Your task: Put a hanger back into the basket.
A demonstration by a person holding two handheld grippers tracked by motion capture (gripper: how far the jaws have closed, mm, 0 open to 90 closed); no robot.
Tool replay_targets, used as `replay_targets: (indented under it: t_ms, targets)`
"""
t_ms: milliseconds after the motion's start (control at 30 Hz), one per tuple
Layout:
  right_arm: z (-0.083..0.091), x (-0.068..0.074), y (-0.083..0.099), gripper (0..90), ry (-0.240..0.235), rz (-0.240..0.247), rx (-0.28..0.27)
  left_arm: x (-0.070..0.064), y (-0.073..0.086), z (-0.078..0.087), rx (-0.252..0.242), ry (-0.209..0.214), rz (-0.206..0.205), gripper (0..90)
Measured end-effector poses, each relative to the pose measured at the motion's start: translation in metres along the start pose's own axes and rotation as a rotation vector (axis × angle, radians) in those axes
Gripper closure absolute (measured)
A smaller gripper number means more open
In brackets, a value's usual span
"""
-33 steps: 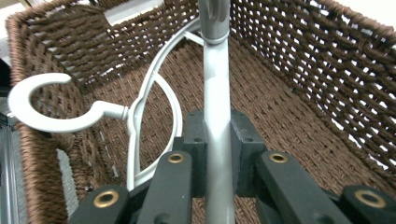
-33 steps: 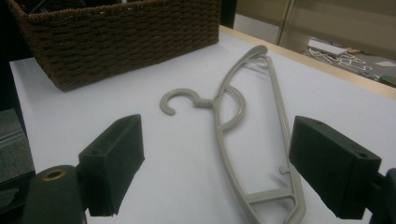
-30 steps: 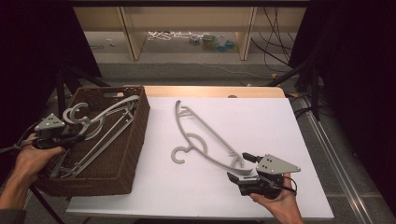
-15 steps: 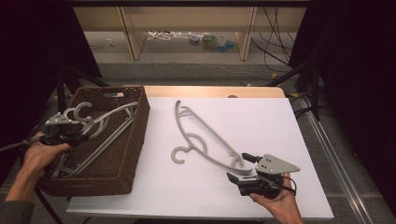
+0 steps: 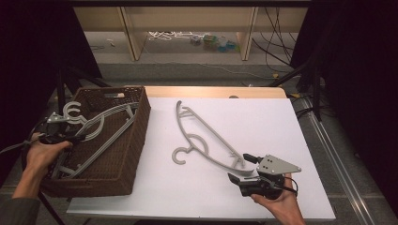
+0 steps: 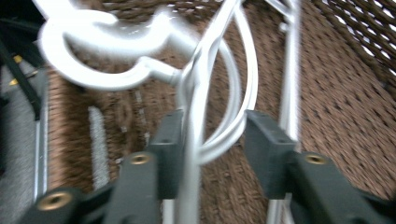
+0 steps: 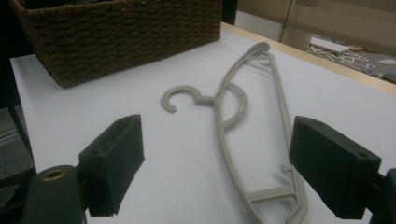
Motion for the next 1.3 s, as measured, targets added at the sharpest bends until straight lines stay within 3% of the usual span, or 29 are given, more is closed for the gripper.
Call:
replay_targets:
  t_ms: [133,233,300,367,500,567,900,1300]
  targets:
    - [0.000,0.000,0.001,19.0,-0.002,-0.001,0.006,0.007,-0.001,0.007,-0.033,-0.021,0.062,46.8]
    - [0.000,0.000,0.001,19.0,-0.002,-0.003,0.006,0.005,-0.004,0.013,-0.072,-0.013,0.109,40.0]
    - [-0.001,0.000,0.001,19.0,-0.002,-0.002,0.002,0.004,-0.005,0.019,-0.085,-0.014,0.111,38.1]
    - [0.000,0.000,0.002,19.0,0.003,-0.002,0.016,-0.002,-0.009,0.025,-0.129,0.002,0.139,36.0]
    - [0.000,0.000,0.002,19.0,0.004,-0.002,0.024,-0.015,-0.015,0.040,-0.186,0.030,0.144,32.8]
    - [0.000,0.000,0.002,18.9,0.004,-0.001,0.022,-0.027,-0.018,0.050,-0.225,0.066,0.151,30.7]
    - [-0.001,-0.001,-0.002,18.7,0.011,-0.001,-0.020,-0.085,-0.032,0.079,-0.379,0.206,0.134,25.9]
    - [0.000,0.002,-0.002,18.3,-0.009,-0.017,-0.016,-0.155,-0.043,0.107,-0.508,0.312,0.034,22.2]
Point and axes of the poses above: each handheld gripper's, and its own axes: z roughly backward along the jaws, y roughly out of its underside, x roughly to its left, the point moved 9 cm from there along -z, roughly forward along the jaws, and after that the axes turned 12 degrees about x, right-handed, at the moved point
